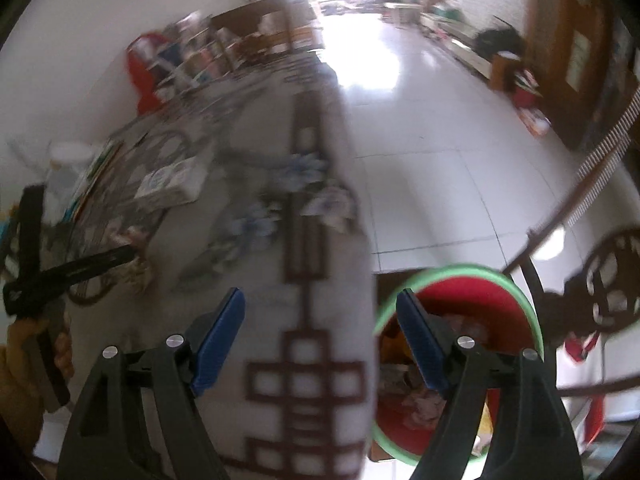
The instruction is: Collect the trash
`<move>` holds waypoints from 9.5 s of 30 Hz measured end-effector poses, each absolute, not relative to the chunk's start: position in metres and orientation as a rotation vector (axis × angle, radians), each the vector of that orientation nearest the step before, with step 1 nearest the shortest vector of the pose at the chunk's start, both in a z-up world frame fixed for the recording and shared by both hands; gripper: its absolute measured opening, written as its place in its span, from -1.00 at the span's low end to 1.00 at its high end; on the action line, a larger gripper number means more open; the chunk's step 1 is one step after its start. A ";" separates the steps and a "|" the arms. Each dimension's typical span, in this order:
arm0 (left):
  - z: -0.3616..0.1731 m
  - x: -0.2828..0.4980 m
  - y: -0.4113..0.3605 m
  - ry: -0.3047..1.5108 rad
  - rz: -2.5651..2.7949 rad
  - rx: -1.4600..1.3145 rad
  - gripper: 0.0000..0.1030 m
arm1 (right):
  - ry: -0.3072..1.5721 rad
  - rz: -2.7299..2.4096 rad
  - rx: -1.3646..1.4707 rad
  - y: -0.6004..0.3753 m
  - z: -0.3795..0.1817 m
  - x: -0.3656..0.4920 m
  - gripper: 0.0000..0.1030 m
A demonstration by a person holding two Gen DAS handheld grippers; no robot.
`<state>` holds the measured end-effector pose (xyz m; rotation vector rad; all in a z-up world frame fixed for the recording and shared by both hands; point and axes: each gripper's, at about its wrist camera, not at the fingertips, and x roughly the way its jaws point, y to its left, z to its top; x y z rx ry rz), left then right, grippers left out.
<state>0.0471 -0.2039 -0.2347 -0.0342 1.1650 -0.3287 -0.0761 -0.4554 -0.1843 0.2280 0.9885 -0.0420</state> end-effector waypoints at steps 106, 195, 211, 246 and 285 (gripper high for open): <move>-0.143 0.000 -0.103 0.958 -0.476 -0.019 -0.47 | 0.841 0.122 0.278 -0.293 -0.168 -0.043 -0.03; -0.151 -0.082 -0.488 1.001 -0.999 0.258 -0.47 | 0.868 -0.323 0.530 -0.612 -0.196 -0.211 -0.02; -0.209 -0.066 -0.508 1.110 -0.956 0.310 -0.39 | 0.883 -0.333 0.510 -0.611 -0.198 -0.211 -0.02; -0.158 -0.048 -0.409 0.993 -0.826 0.140 0.51 | 0.963 -0.311 0.449 -0.568 -0.219 -0.170 0.24; -0.034 0.014 -0.053 0.462 -0.288 0.008 0.90 | 0.322 -0.098 0.138 -0.235 -0.077 -0.037 0.85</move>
